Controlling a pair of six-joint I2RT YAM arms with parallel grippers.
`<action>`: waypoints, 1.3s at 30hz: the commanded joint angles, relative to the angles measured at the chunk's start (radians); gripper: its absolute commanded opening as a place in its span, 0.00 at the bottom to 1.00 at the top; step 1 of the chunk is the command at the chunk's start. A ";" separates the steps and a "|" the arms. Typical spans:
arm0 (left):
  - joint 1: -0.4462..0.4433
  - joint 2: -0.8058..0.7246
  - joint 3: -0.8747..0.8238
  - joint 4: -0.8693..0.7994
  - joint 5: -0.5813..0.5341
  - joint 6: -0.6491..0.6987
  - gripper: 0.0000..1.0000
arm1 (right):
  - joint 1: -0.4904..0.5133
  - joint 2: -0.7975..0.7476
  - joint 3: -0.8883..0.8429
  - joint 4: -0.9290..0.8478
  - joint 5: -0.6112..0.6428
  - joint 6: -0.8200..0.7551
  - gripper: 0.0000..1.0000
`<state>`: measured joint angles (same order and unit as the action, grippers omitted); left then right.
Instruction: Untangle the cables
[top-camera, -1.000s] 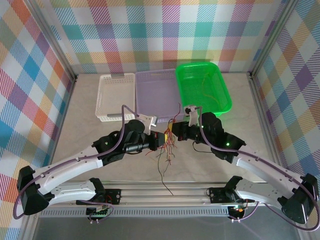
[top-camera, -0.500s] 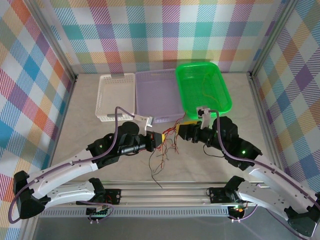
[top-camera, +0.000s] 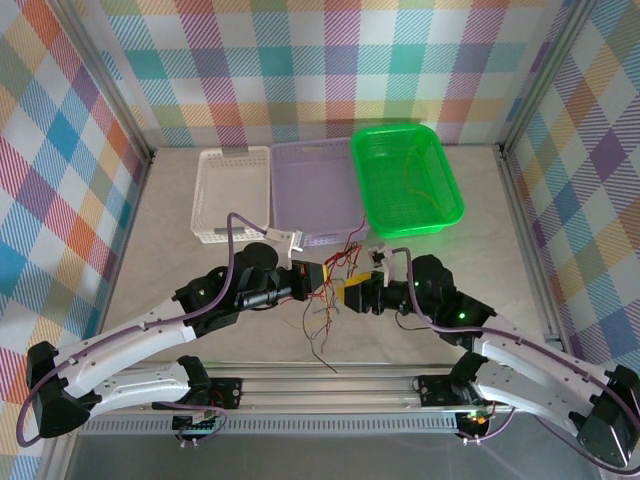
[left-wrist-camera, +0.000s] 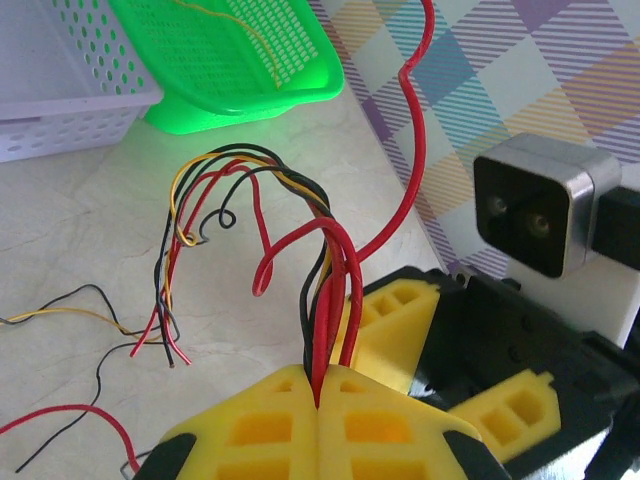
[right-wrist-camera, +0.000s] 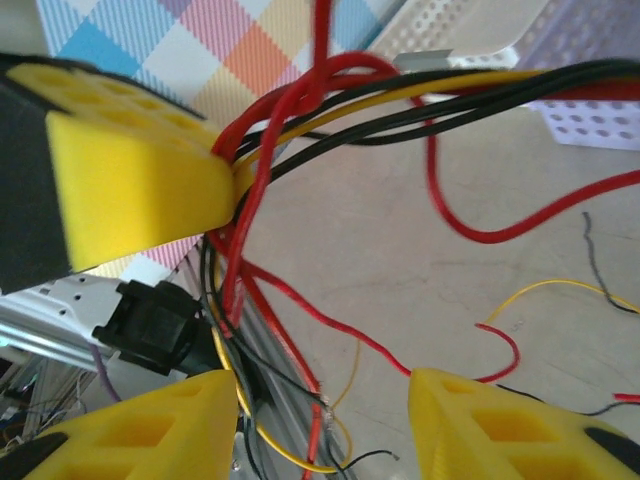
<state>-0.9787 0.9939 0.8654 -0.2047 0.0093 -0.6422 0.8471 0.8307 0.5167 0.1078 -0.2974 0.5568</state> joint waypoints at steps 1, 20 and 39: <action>0.003 0.003 0.020 0.051 -0.016 -0.019 0.00 | 0.034 0.029 -0.009 0.138 -0.016 -0.041 0.48; 0.014 -0.062 0.024 -0.053 -0.083 0.027 0.00 | 0.096 -0.085 0.012 -0.147 0.313 -0.119 0.00; 0.034 -0.083 0.088 -0.299 -0.135 0.143 0.00 | 0.066 -0.372 0.189 -0.636 0.704 -0.223 0.00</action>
<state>-0.9657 0.9401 0.9142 -0.4034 -0.0547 -0.5510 0.9276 0.4862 0.6495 -0.3923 0.2474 0.3687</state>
